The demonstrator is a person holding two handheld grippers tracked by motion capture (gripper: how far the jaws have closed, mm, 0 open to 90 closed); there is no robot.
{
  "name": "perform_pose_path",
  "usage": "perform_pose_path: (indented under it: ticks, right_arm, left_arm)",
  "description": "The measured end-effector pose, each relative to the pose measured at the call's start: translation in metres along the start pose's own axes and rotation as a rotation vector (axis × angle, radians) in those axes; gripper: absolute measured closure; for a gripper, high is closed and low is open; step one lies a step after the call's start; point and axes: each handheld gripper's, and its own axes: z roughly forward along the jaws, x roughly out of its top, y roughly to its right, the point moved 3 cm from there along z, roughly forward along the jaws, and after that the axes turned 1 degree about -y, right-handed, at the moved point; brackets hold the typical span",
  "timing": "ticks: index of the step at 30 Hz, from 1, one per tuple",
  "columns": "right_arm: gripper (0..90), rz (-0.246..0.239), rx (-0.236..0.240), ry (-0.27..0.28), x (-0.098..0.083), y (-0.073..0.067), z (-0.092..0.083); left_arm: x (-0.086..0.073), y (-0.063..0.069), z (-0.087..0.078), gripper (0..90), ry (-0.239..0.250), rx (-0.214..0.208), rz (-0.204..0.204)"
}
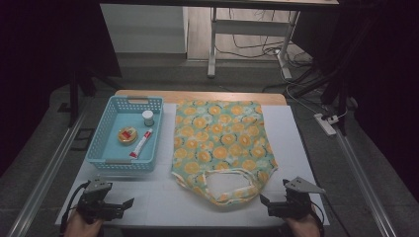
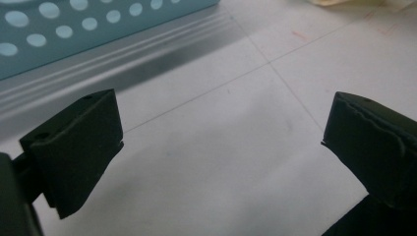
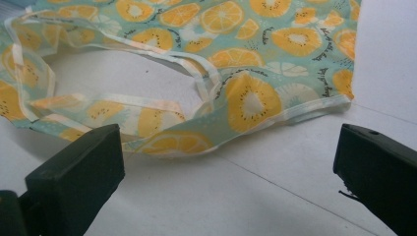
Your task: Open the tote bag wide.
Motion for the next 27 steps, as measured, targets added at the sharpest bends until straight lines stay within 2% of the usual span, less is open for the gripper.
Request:
perform_pose_path:
  ticks: [3,13,27]
  right_arm:
    - [0.0,0.013,0.009,-0.002,-0.0002,0.0014,-0.0001]
    - [0.0,0.005,0.028,-0.023,-0.0002,0.0008,0.0024]
    - [0.0,-0.056,0.039,-0.056,0.0004,-0.0048,0.0052]
  left_arm:
    - [-0.0001,0.0009,0.0,1.0,-0.003,0.006,0.004]
    - [0.0,0.0016,0.0016,0.6,-0.017,0.023,0.005]
    - [-0.0002,0.0035,0.0014,1.3,-0.018,0.005,0.031]
